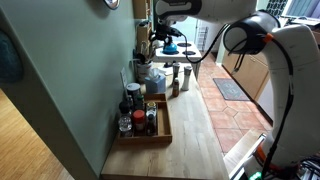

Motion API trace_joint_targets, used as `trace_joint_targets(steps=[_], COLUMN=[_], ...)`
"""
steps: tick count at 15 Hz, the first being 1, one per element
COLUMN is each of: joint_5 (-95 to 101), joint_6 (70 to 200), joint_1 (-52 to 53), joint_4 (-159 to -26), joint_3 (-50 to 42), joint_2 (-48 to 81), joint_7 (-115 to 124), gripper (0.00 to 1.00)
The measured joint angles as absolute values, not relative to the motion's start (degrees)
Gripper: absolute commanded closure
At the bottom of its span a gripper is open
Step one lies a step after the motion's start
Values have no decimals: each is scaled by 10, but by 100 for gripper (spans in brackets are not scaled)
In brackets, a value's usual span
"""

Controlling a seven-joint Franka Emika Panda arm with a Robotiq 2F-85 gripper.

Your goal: Pick up one cooking stick, then place it on the counter

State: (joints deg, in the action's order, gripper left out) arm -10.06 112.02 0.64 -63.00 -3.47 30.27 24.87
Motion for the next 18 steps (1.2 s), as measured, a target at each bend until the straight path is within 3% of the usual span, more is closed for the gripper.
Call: trace_joint_targets(steps=[11,12,14,15,18], joint_5=[-94,-89,-80,-77,-76], joint_6=[1117,1117,1117,1117,1117], joint_1=[1,3,5,6,7], joint_4=[-412,-401,-383,-375,-358], joint_3=[-47,-52,-61,-64,-69], joint_2=[478,488,506,513,529], joint_7=[406,419,441,449,463], gripper=[0,4,28,30,55])
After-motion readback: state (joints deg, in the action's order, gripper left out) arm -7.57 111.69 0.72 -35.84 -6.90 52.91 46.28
